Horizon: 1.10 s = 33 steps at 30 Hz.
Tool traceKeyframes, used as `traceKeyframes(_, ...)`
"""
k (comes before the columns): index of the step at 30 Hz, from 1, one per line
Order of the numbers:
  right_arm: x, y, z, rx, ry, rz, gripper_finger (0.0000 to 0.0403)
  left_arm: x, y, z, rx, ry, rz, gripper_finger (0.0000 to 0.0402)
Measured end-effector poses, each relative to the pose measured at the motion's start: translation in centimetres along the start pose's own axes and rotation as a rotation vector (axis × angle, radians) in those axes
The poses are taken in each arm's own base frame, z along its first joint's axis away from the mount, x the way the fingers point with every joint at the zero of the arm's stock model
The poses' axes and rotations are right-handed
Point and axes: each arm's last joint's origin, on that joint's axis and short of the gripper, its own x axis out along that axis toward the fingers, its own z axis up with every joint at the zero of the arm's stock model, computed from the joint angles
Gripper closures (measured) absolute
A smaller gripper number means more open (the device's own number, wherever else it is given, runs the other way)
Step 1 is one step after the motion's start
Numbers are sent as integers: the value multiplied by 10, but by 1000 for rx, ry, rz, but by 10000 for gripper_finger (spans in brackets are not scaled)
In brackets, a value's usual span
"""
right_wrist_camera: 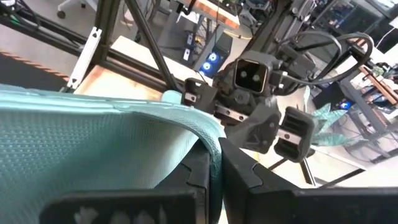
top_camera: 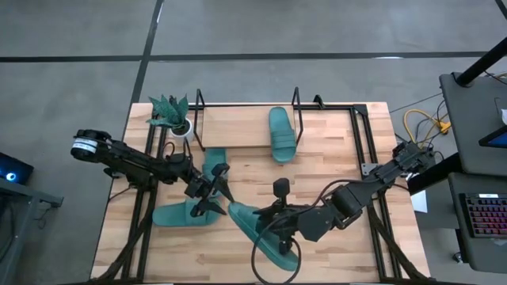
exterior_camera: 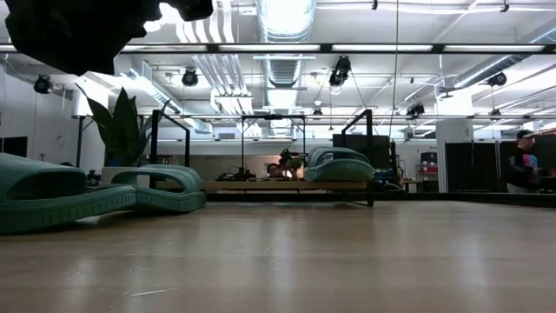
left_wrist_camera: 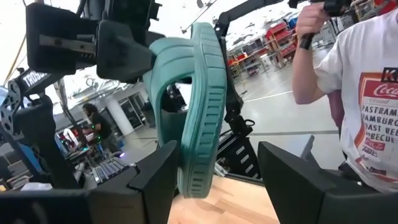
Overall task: Pick and place slides into the shelf
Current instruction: Put the green slipper on the shelf
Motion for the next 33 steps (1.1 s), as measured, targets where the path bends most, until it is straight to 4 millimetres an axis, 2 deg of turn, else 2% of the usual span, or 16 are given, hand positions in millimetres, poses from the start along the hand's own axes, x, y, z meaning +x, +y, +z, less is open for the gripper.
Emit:
traceKeyframes(9,0,0,0,1,-4,3,390,4,5,5,-13,-20,9,198)
traceKeyframes(14,0,-1,1,-4,-12,1,390,4,7,3,-18,23,114,198)
traceKeyframes(33,2,-5,3,-24,-22,-33,390,9,8,7,-17,-12,19,198)
